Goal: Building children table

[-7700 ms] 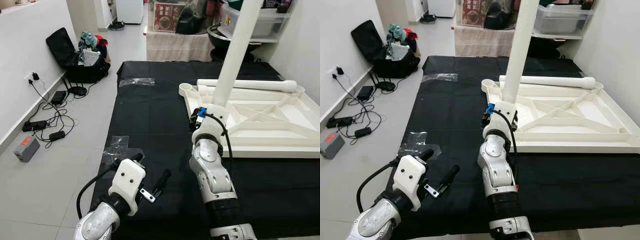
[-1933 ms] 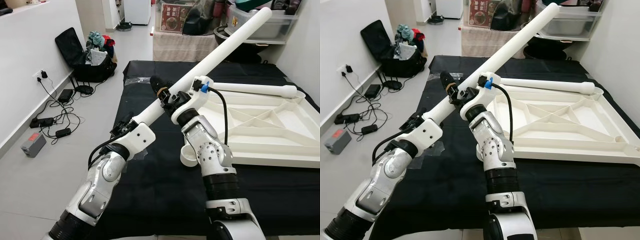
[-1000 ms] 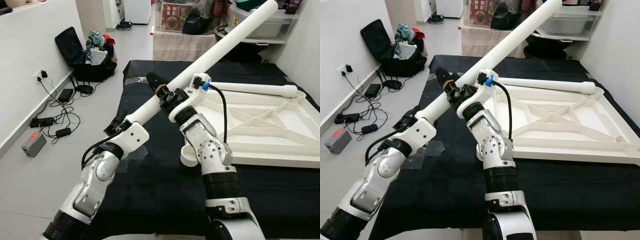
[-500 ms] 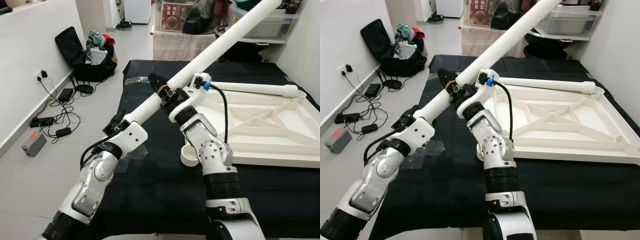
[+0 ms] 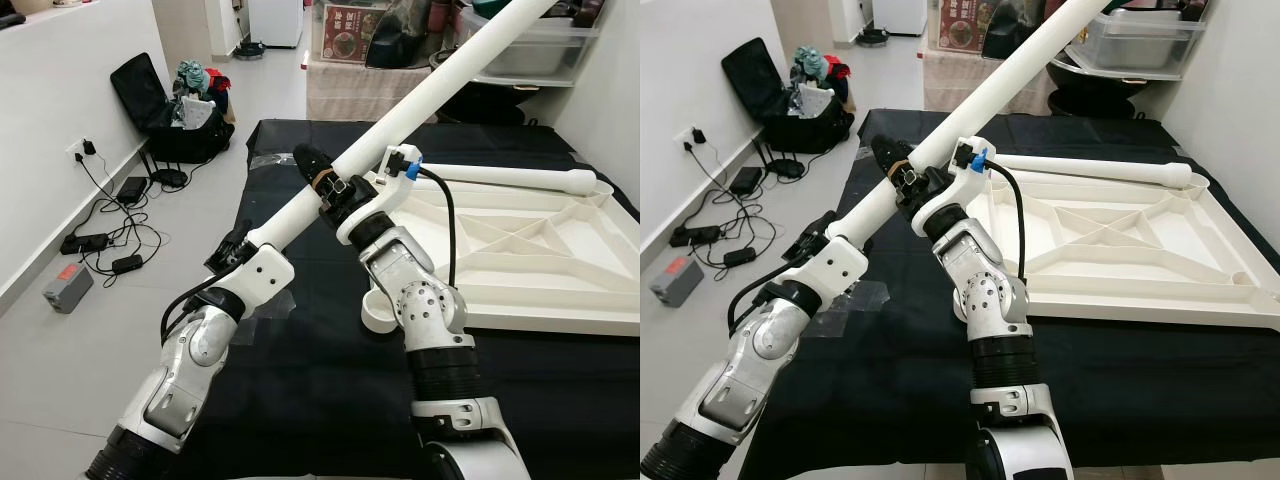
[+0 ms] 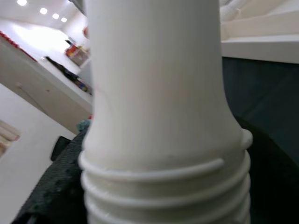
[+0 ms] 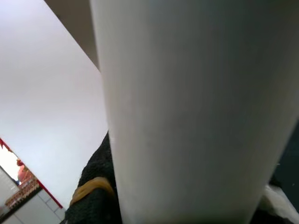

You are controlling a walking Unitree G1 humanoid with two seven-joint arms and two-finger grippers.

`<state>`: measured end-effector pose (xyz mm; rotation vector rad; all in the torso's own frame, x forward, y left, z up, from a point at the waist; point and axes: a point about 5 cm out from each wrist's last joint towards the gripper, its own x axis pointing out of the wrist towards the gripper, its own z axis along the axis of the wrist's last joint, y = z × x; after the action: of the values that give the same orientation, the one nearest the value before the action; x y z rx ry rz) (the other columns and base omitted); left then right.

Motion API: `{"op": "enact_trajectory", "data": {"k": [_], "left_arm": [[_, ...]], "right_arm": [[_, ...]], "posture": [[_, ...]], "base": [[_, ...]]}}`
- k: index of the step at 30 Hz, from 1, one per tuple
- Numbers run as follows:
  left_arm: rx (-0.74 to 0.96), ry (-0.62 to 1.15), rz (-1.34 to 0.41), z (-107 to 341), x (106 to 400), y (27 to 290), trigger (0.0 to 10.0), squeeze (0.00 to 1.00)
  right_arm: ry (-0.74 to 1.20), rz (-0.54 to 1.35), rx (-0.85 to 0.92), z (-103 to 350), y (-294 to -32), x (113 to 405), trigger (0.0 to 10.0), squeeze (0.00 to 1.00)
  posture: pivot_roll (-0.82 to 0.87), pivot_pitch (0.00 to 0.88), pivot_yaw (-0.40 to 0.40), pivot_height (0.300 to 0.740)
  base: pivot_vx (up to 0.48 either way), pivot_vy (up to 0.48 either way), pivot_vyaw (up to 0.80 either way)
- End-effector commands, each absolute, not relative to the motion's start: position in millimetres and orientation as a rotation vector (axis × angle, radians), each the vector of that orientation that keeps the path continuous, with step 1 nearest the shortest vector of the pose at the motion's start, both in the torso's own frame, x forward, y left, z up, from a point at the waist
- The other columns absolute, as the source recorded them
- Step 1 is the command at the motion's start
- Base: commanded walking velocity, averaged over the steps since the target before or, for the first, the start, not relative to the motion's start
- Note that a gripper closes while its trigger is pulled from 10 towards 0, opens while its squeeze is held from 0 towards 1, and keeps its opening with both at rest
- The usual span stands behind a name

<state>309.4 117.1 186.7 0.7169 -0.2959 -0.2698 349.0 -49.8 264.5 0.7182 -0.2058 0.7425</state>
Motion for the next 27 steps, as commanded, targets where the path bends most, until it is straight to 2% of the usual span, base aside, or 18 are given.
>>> {"op": "enact_trajectory", "data": {"k": [1, 6, 7, 16, 21, 24, 25, 27], "left_arm": [[0.702, -0.249, -0.281, 177.9, 308.7, 119.2, 10.0, 1.00], [0.734, -0.253, -0.221, 182.1, 311.4, 126.8, 10.0, 0.99], [0.744, -0.252, -0.218, 182.8, 311.7, 128.6, 10.0, 0.00], [0.695, -0.216, -0.191, 182.5, 308.7, 138.6, 10.0, 0.00], [0.663, -0.200, -0.211, 178.8, 304.8, 135.4, 10.0, 0.00], [0.636, -0.186, -0.247, 173.0, 297.1, 127.1, 10.0, 0.00], [0.636, -0.186, -0.247, 173.0, 297.1, 127.1, 10.0, 0.00], [0.593, -0.157, -0.279, 165.1, 286.6, 118.5, 10.0, 0.00]], "right_arm": [[-0.195, 0.766, 0.743, 259.1, -40.7, 343.0, 0.0, 0.00], [-0.207, 0.745, 0.732, 259.9, -45.1, 345.6, 0.0, 0.00], [-0.209, 0.732, 0.725, 259.5, -47.0, 346.7, 0.0, 0.00], [-0.220, 0.560, 0.676, 253.0, -70.7, 362.5, 0.0, 0.00], [-0.246, 0.458, 0.663, 255.1, -84.8, 370.5, 0.0, 0.00], [-0.290, 0.318, 0.648, 261.8, -107.8, 380.9, 0.0, 0.00], [-0.290, 0.318, 0.648, 261.8, -107.8, 380.9, 0.0, 0.00], [-0.367, 0.196, 0.619, 277.4, -139.8, 389.5, 0.0, 0.00]], "posture": [[0.09, 0.080, -0.048, 0.740], [0.09, 0.082, -0.049, 0.740], [0.09, 0.085, -0.049, 0.740], [0.09, 0.092, -0.052, 0.740], [0.09, 0.093, -0.051, 0.740], [0.10, 0.096, -0.051, 0.740], [0.10, 0.096, -0.051, 0.740], [0.10, 0.100, -0.054, 0.740]], "base": [[0.000, 0.000, 0.00], [0.000, 0.000, 0.00], [0.000, 0.000, 0.00], [0.000, 0.000, 0.00], [0.000, 0.000, 0.00], [0.000, 0.000, 0.00], [0.000, 0.000, 0.00], [0.000, 0.000, 0.00]]}}
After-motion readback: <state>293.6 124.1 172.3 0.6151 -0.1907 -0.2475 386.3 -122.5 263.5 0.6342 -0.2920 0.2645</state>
